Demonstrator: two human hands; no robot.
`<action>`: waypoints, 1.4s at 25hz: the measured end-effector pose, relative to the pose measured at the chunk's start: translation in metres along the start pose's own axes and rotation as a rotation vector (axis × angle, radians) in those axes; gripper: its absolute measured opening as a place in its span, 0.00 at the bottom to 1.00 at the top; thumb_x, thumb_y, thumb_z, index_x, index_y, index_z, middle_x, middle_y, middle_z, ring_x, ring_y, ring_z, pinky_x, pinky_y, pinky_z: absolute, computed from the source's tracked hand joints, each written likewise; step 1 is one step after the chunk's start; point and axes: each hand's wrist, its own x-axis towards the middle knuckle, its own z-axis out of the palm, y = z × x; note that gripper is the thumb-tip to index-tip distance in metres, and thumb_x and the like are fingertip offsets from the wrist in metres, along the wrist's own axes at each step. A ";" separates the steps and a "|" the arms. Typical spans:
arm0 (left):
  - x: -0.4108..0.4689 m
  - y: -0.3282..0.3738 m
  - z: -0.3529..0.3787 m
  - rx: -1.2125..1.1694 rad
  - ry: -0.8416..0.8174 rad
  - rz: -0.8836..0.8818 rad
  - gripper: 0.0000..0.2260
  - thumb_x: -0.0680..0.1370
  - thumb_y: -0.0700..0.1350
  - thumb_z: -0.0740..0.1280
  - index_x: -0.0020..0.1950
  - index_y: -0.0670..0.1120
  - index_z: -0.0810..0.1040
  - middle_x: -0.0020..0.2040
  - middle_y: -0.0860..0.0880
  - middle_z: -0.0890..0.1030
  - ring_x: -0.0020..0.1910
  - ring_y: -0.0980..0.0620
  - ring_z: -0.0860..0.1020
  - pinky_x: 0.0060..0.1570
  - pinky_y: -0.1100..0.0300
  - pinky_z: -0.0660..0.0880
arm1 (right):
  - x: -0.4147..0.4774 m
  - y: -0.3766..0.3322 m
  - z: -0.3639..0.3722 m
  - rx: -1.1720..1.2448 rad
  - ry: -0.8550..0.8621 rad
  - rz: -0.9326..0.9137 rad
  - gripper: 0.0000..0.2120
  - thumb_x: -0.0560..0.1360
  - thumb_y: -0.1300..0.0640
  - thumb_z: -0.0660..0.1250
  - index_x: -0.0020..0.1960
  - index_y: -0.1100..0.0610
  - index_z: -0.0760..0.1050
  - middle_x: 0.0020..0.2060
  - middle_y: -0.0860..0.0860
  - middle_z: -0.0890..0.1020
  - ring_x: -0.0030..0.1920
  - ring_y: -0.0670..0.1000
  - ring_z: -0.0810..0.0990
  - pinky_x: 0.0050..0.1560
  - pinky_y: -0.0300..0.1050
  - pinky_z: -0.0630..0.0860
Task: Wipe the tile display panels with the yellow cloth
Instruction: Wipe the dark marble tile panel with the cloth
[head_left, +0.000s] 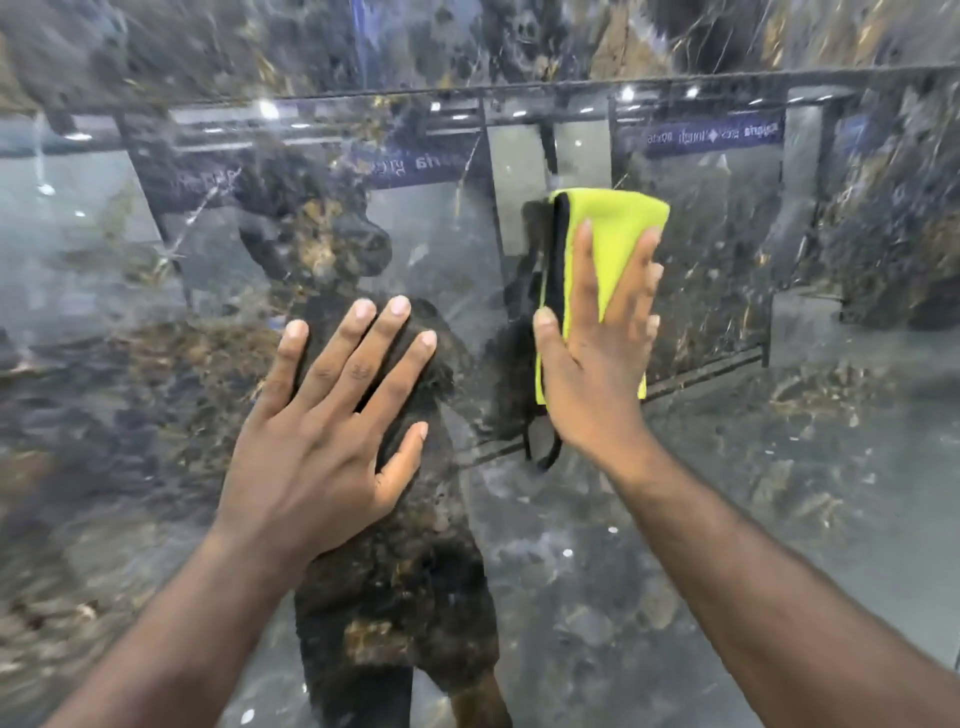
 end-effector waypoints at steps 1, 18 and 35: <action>-0.007 -0.007 -0.004 -0.004 0.001 -0.013 0.32 0.86 0.58 0.61 0.88 0.49 0.61 0.89 0.45 0.56 0.87 0.45 0.56 0.85 0.36 0.54 | -0.015 -0.009 0.012 -0.051 -0.011 -0.099 0.34 0.86 0.45 0.55 0.86 0.38 0.41 0.83 0.50 0.27 0.84 0.61 0.33 0.78 0.71 0.42; -0.109 -0.136 -0.042 0.048 0.026 -0.038 0.33 0.87 0.56 0.59 0.89 0.44 0.57 0.89 0.41 0.54 0.88 0.40 0.53 0.85 0.34 0.51 | -0.073 -0.125 0.083 -0.032 0.064 0.057 0.35 0.85 0.44 0.56 0.86 0.41 0.42 0.83 0.54 0.30 0.84 0.64 0.36 0.78 0.74 0.44; -0.110 -0.130 -0.039 0.022 0.058 -0.063 0.32 0.86 0.55 0.60 0.88 0.45 0.59 0.88 0.40 0.56 0.87 0.39 0.56 0.84 0.33 0.53 | -0.100 -0.115 0.090 -0.010 0.088 -0.018 0.33 0.88 0.47 0.58 0.87 0.46 0.46 0.84 0.57 0.32 0.85 0.58 0.34 0.81 0.66 0.40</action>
